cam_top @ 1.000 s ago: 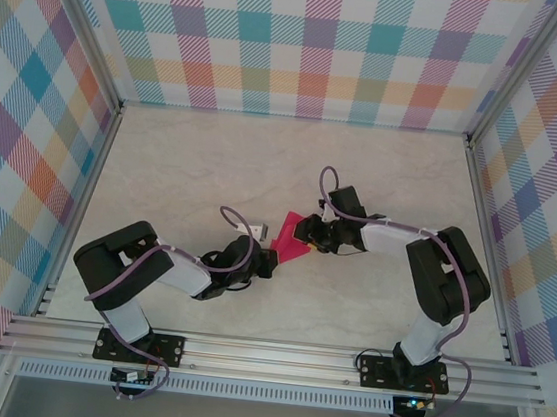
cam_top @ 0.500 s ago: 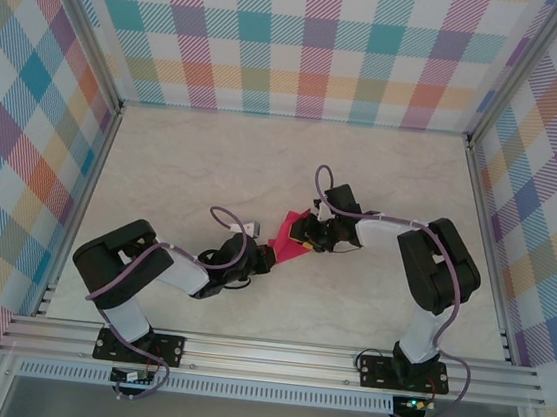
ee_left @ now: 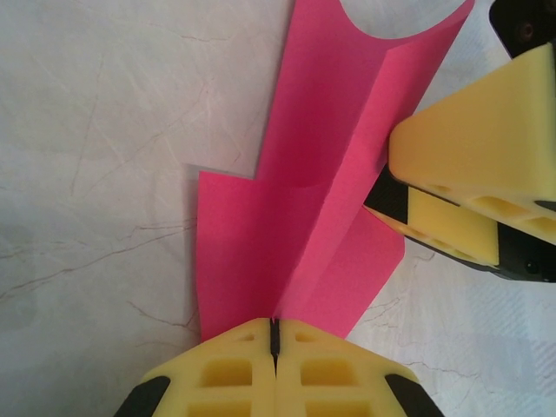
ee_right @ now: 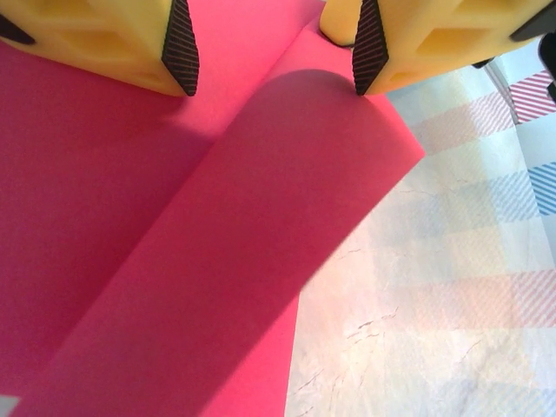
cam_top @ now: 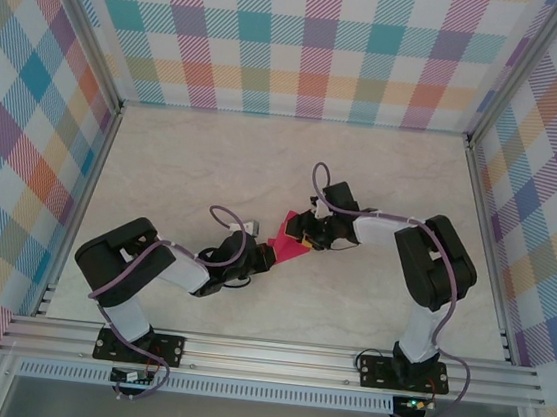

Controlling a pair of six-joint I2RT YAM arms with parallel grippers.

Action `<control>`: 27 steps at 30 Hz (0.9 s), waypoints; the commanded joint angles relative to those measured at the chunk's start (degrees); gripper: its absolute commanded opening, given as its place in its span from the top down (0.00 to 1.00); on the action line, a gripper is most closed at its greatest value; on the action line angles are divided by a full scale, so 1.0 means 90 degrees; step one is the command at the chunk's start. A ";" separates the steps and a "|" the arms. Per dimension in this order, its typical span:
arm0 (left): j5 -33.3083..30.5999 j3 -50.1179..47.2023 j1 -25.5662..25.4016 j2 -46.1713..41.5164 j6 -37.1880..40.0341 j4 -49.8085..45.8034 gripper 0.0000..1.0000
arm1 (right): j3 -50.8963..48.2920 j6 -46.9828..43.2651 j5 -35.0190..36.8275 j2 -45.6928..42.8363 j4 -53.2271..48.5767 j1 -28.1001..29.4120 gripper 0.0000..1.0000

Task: Fold a paper plane with a square sheet of paper (pick it up from the middle)
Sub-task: Fourth fold the wing at the center of the table.

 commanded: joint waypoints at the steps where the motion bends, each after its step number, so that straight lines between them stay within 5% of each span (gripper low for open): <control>1: 0.0105 0.0124 0.0048 0.0172 -0.0042 -0.0322 0.98 | 0.0234 -0.0181 0.0240 0.0162 -0.0304 0.0058 0.46; 7: 0.0207 0.0174 0.0065 0.0006 0.0090 -0.0481 0.94 | 0.0406 -0.0114 0.0815 0.0338 -0.0885 0.0082 0.48; 18: -0.0138 0.0651 0.0152 -0.1368 0.0867 -0.2844 0.56 | 0.0588 0.0030 0.1540 0.0627 -0.1546 0.0136 0.56; 27: 0.0010 0.0641 0.0385 -0.1545 0.0995 -0.2867 0.49 | 0.0813 -0.0141 0.1728 0.0842 -0.1835 0.0262 0.55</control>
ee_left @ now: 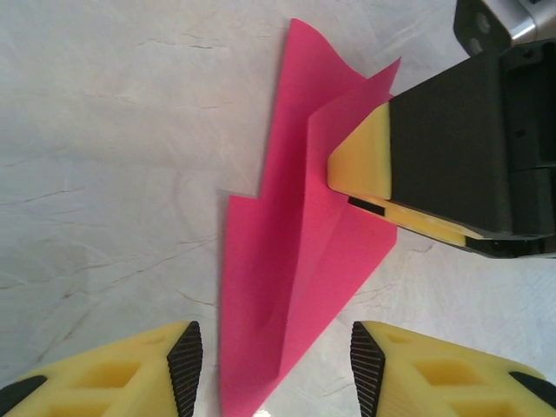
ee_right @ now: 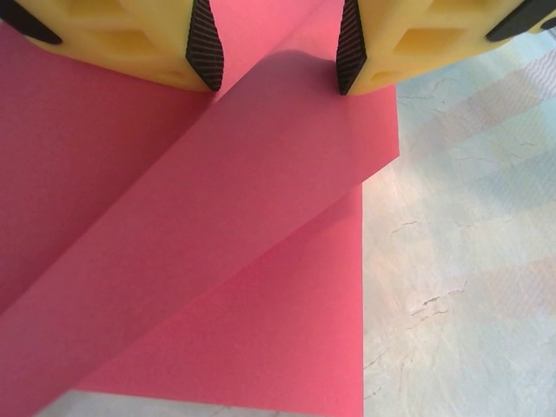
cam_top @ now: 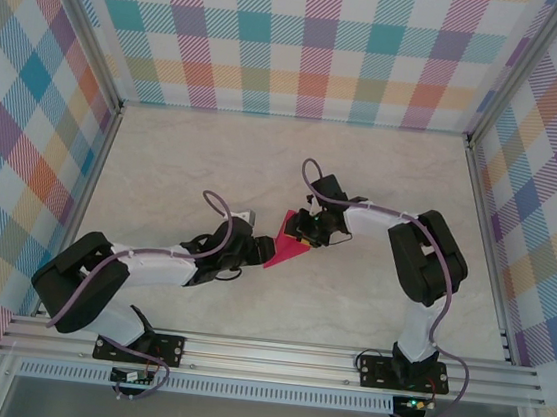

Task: Fold a paper plane with a square sheet of paper (pick it up from the middle)
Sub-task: Fourth fold the wing at the center of the table.

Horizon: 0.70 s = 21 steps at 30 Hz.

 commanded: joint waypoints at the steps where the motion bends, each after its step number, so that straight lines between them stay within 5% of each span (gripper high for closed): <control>1: 0.0210 0.0085 0.0148 0.0096 0.0104 0.0006 0.49 | -0.0103 -0.0223 0.0715 0.0505 -0.0417 0.0054 0.55; 11: 0.1543 0.0399 0.0395 0.1107 0.0122 0.1129 0.53 | -0.0817 -0.0293 0.0438 0.0085 0.0554 0.0062 0.57; 21: 0.1893 0.0812 0.0435 0.1794 0.0414 0.1174 0.60 | -0.1304 -0.0012 0.0128 -0.0205 0.1468 0.0032 0.58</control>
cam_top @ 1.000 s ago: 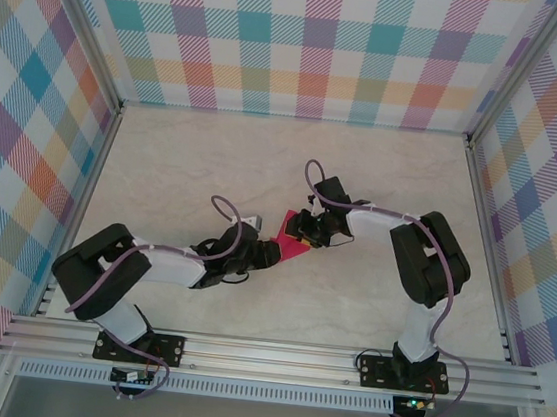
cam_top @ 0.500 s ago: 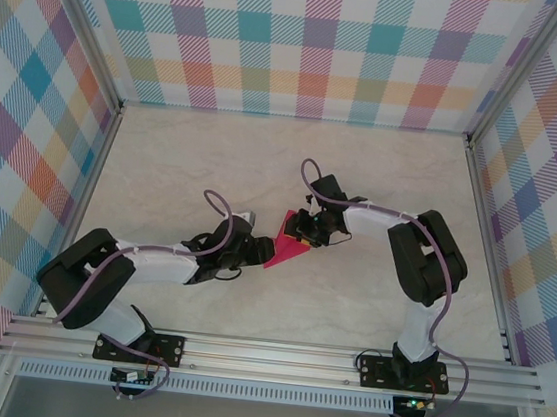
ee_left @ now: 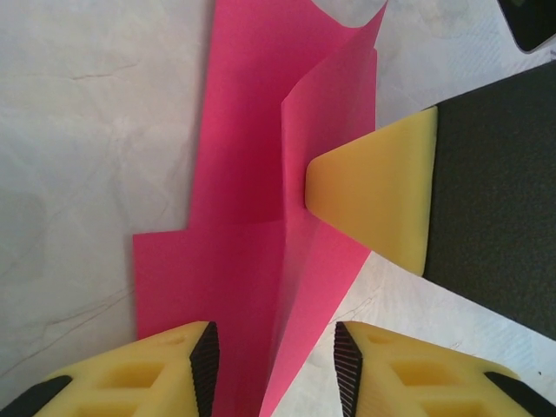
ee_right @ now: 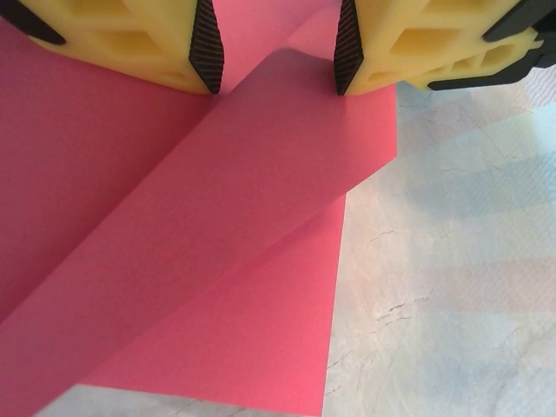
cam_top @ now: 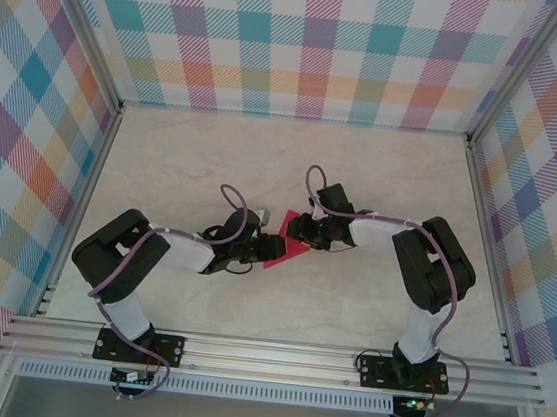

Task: Fold a paper plane with a square sheet of paper (pick it up from the middle)
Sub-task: Fourth fold the wing at the center of the table.

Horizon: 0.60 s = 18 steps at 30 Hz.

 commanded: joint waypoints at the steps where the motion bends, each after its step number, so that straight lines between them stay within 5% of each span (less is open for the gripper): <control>1: 0.0259 0.0228 0.0037 0.0242 0.0289 0.0123 0.61 | -0.0312 0.0128 0.0234 0.0215 0.0047 0.0010 0.57; 18: 0.0888 0.0366 0.0124 0.0642 0.0478 0.0549 0.84 | -0.0443 0.0183 0.0269 0.0185 0.0060 -0.0030 0.59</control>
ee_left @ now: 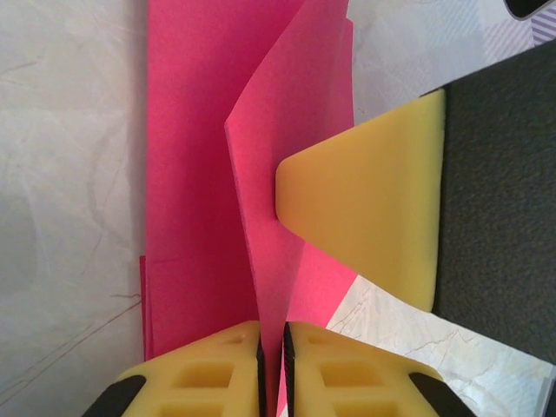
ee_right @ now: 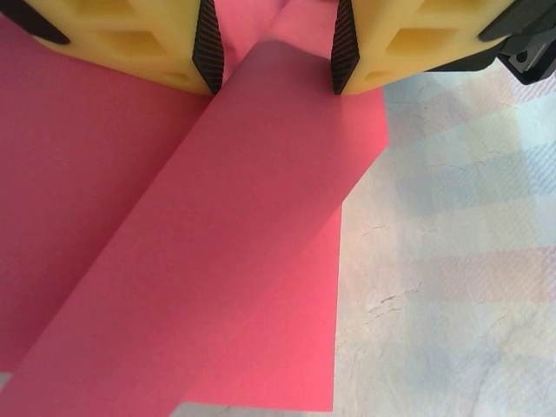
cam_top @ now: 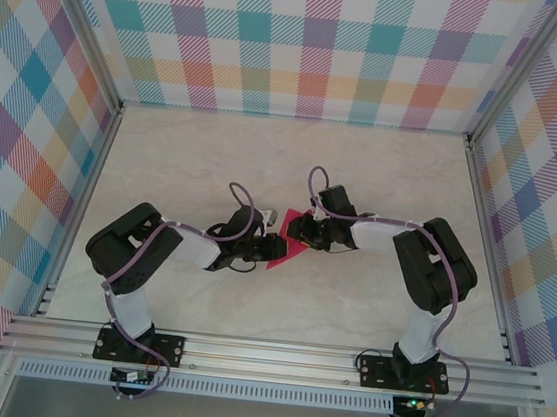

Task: Fold a paper plane with a square sheet of paper (pick it up from the middle)
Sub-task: Fourth fold the wing at the center of the table.

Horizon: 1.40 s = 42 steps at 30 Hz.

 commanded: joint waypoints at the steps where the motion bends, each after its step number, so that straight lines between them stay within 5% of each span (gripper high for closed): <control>1: 0.0260 0.0114 0.0063 0.0110 0.0120 0.0181 0.84 | -0.0233 0.0006 0.0357 0.0245 -0.0365 0.0001 0.59; 19: 0.0198 0.0116 0.0159 0.0191 0.0038 -0.0023 0.99 | 0.0269 -0.0281 0.0304 -0.0785 -0.1262 0.0001 0.54; 42: 0.0725 -0.0029 0.0317 0.0501 -0.0938 0.0878 1.00 | 0.0376 -0.0140 -0.0062 -0.0045 -0.0955 0.0003 0.58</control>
